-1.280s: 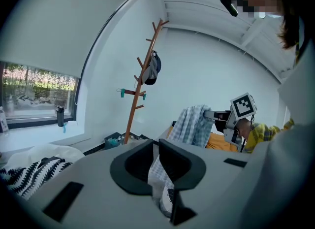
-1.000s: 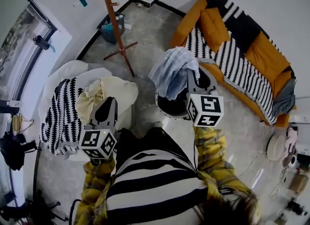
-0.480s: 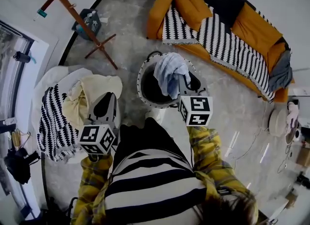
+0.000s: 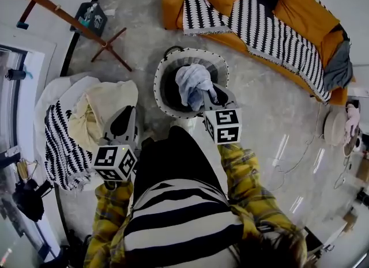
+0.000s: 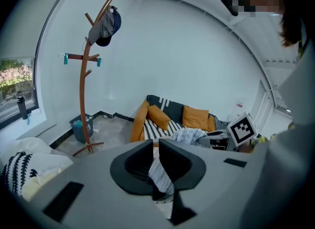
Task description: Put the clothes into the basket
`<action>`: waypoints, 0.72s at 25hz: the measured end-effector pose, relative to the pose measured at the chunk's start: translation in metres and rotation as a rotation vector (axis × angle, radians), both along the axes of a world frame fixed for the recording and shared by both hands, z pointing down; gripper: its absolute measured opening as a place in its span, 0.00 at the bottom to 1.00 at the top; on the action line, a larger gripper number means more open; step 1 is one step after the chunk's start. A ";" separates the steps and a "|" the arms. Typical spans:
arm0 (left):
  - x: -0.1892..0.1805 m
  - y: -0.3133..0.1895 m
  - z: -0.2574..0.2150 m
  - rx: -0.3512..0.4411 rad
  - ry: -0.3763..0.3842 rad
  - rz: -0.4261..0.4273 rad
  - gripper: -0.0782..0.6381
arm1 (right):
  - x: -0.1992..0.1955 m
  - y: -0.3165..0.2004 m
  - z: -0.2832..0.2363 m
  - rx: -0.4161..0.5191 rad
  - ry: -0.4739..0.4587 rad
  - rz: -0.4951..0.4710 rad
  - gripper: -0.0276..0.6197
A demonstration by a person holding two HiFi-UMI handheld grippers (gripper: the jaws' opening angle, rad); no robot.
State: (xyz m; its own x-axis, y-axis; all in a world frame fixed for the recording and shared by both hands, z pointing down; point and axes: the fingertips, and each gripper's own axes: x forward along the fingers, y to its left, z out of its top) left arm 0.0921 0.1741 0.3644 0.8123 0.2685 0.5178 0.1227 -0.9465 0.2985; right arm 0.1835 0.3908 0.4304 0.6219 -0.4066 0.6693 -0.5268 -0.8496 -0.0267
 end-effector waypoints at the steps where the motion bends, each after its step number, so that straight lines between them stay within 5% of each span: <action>1: 0.001 0.002 0.003 0.000 -0.008 0.004 0.18 | -0.003 0.001 0.009 -0.026 -0.031 -0.013 0.16; 5: 0.005 0.007 0.008 -0.004 -0.022 0.013 0.18 | -0.012 0.004 0.021 -0.087 -0.065 -0.040 0.30; 18: -0.002 -0.011 0.005 0.001 -0.016 -0.082 0.18 | 0.002 -0.007 0.011 -0.061 -0.024 -0.096 0.29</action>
State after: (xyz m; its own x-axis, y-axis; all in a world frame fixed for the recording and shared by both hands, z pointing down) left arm 0.0903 0.1628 0.3697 0.8232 0.2012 0.5309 0.0400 -0.9533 0.2993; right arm 0.1859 0.3843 0.4416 0.5651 -0.4217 0.7091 -0.6058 -0.7955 0.0097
